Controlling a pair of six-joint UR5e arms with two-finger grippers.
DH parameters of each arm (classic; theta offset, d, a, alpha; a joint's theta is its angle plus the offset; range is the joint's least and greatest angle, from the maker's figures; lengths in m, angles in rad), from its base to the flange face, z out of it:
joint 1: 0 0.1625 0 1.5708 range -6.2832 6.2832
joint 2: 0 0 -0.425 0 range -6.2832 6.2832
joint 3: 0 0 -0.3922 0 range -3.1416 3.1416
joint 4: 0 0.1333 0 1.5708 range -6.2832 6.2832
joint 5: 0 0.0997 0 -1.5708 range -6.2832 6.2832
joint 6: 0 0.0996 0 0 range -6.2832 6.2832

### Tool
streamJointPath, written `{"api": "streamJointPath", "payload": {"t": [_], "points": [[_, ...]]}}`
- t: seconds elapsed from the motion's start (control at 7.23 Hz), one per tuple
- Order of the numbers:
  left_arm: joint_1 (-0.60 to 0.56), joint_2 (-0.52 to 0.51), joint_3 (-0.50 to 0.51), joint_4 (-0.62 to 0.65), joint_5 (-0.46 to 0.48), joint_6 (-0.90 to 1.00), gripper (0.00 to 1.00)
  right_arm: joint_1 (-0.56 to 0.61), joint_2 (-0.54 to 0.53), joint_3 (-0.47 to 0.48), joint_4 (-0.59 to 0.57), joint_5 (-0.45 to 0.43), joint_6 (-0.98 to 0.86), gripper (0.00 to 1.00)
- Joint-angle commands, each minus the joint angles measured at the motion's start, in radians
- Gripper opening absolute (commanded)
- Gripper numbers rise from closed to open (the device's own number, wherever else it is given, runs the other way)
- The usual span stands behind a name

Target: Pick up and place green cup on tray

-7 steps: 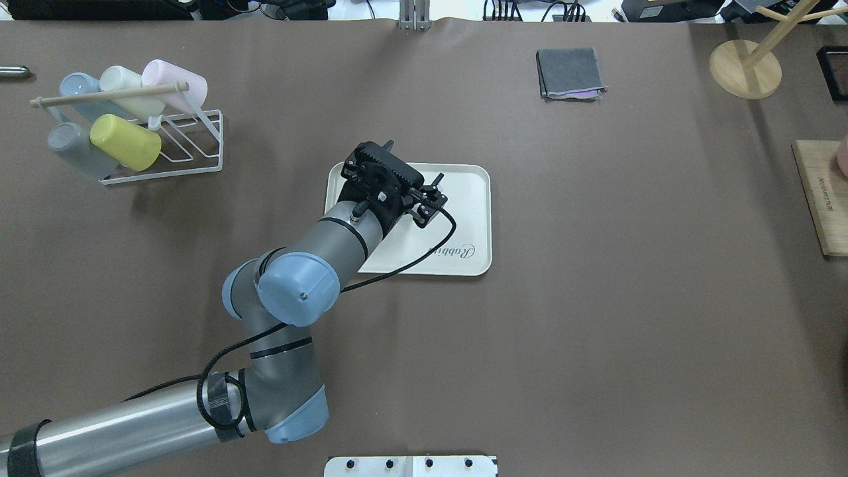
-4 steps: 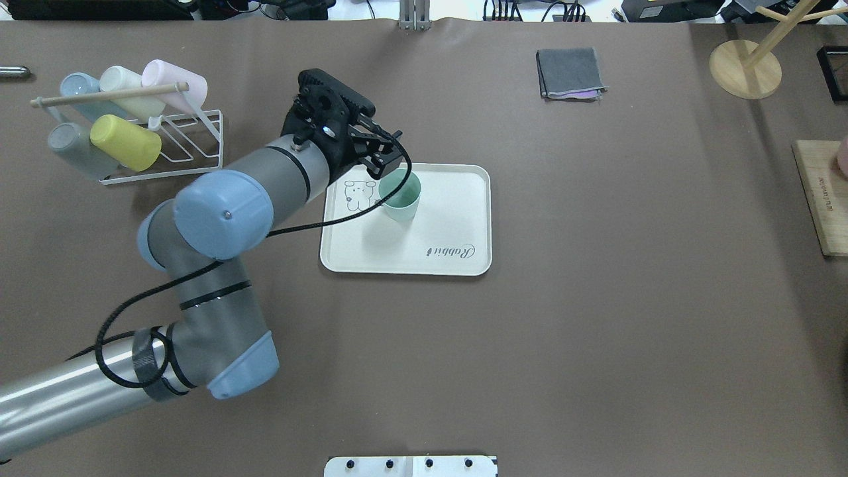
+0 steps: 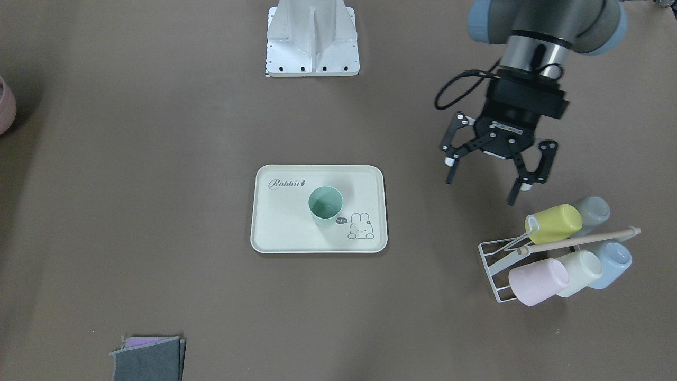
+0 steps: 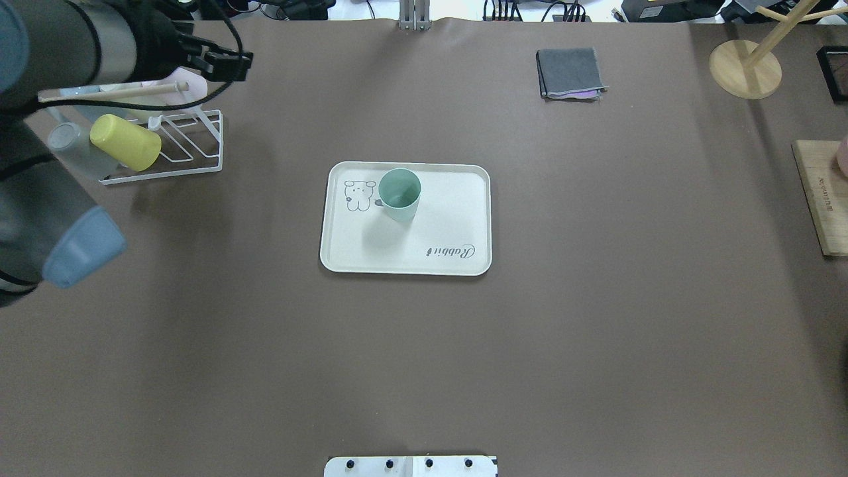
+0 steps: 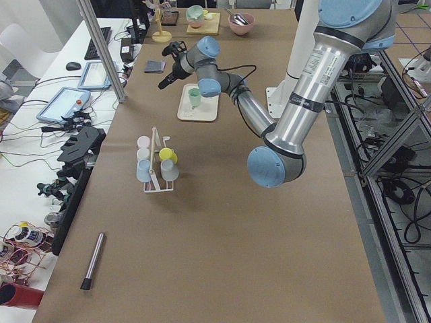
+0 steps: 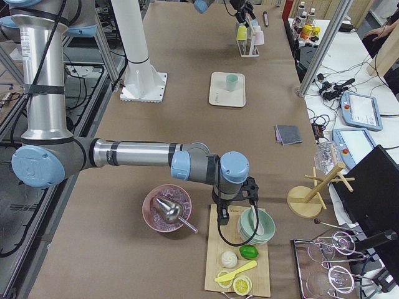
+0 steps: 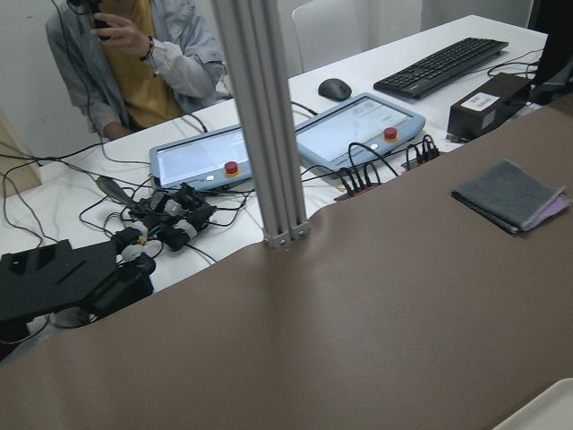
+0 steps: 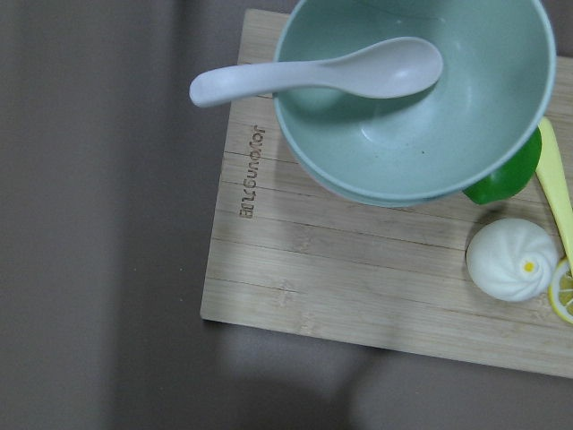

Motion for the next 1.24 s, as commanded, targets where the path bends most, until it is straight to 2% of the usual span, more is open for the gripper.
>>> {"api": "streamJointPath", "payload": {"t": [0.0, 0.41, 0.55, 0.83, 1.11], "points": [[-0.222, 0.097, 0.018, 0.037, -0.209, -0.001, 0.98, 0.004, -0.003, 0.004, 0.000, -0.002, 0.001, 1.00], [-0.523, 0.169, 0.168, 0.060, -0.504, 0.028, 0.98, 0.004, -0.003, 0.005, 0.000, -0.002, -0.001, 1.00], [-0.583, 0.204, 0.211, 0.063, -0.606, 0.150, 0.98, 0.004, -0.003, 0.004, 0.000, -0.002, 0.001, 1.00], [-0.633, 0.283, 0.236, 0.118, -0.646, 0.369, 0.98, 0.005, -0.002, 0.005, 0.000, -0.002, -0.001, 1.00], [-0.639, 0.289, 0.237, 0.353, -0.646, 0.494, 0.98, 0.005, -0.005, 0.010, 0.000, -0.002, 0.001, 1.00]]}}
